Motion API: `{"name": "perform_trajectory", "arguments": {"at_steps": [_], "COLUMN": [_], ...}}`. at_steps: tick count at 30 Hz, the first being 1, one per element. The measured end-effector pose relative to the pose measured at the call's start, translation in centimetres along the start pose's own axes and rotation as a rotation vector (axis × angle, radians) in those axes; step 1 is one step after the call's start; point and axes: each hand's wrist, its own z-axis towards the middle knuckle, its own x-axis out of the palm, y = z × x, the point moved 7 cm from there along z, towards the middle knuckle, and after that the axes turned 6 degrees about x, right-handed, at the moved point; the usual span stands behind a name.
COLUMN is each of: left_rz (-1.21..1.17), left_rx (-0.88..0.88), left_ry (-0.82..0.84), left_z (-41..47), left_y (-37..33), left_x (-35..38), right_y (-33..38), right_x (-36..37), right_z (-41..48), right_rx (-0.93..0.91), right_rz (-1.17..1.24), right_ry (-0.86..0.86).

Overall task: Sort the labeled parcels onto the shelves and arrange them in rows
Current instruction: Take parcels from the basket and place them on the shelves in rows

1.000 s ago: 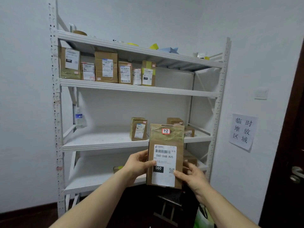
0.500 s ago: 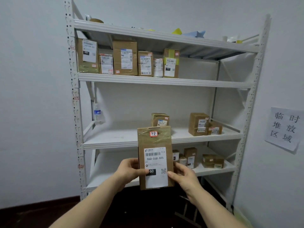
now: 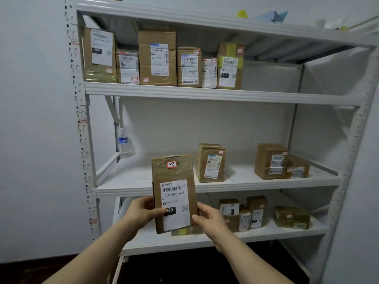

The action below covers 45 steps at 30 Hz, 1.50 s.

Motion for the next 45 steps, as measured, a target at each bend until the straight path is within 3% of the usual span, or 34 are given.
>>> {"name": "perform_trajectory", "arguments": {"at_steps": [8,18,32,45], "left_rz": [-0.004,-0.001,0.041,0.177], "left_rx": [-0.026,-0.117,-0.123,-0.108], "left_ry": [-0.080,-0.116,-0.016,0.071], "left_z": [13.5,21.9,32.1,36.8], "left_y": [0.2,3.5,7.3,10.0], "left_x": [2.2,1.4,-0.8,1.7], "right_y": [3.7,2.6,2.4,0.0], "right_x": [-2.1,-0.1,2.2,1.4], "right_z": [12.9,22.6,30.5,33.1], "right_rx": [-0.061,0.002,0.089,0.236], "right_rz": [-0.021,-0.022,-0.051,-0.053], "right_ry": [0.103,0.157,0.024,-0.087]}}
